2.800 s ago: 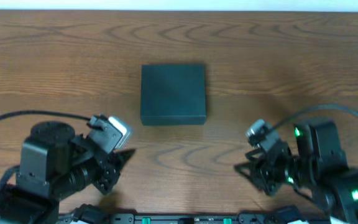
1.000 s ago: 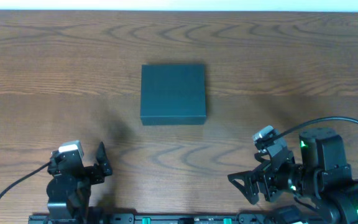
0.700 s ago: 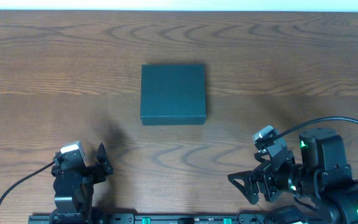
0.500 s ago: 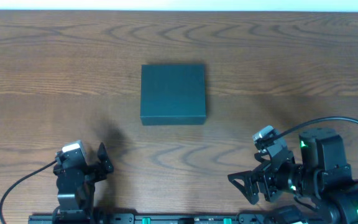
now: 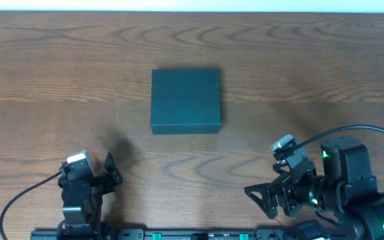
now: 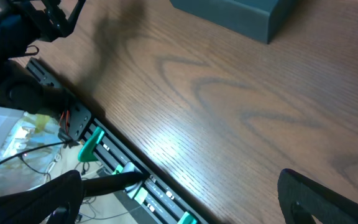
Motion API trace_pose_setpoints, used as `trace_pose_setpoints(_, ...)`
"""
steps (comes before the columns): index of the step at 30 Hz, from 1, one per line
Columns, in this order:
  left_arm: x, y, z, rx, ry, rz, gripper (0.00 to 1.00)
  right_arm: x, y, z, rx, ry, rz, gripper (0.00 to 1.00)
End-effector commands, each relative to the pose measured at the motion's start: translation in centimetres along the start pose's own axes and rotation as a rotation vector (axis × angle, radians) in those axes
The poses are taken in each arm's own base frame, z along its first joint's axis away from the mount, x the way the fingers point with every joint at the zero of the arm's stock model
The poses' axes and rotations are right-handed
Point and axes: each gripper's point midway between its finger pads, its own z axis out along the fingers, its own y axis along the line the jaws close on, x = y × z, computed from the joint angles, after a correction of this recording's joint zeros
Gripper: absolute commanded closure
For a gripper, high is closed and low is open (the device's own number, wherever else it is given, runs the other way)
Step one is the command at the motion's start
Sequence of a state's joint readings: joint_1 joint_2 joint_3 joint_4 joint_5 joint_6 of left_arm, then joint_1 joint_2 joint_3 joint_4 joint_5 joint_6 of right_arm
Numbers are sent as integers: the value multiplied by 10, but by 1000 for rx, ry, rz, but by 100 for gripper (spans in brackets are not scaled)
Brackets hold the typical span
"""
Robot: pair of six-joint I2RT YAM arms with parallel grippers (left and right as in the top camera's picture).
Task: Pack container
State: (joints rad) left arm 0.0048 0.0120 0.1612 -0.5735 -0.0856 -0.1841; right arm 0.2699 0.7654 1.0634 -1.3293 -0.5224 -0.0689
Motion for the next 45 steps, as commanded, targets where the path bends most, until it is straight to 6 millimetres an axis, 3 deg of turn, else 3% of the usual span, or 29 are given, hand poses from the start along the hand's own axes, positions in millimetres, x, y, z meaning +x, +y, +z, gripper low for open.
trace_pose_setpoints(1,2,4,2,-18,-4,-13,5,1,3,0,-11,4,-2,1)
trace_pose_setpoints(25,2,4,2,-18,-4,-13,5,0,2,0,-8,3,-6,1)
trace_pose_setpoints(28,2,4,2,-18,-4,-13,5,-2,-17,-5,129,-30,-89,1)
trace_pose_setpoints(31,2,4,2,-18,-4,-13,5,-20,-33,-15,252,-162,-149,1)
trace_pose_setpoints(34,2,4,2,-18,-4,-13,5,-26,-37,-18,301,-276,-248,1)
trace_pose_setpoints(38,2,4,2,-18,-4,-13,5,-14,-47,-5,335,-333,-380,1)
trace_pose_setpoints(45,2,4,2,-18,-4,-13,5,36,-75,50,344,-294,-451,1)
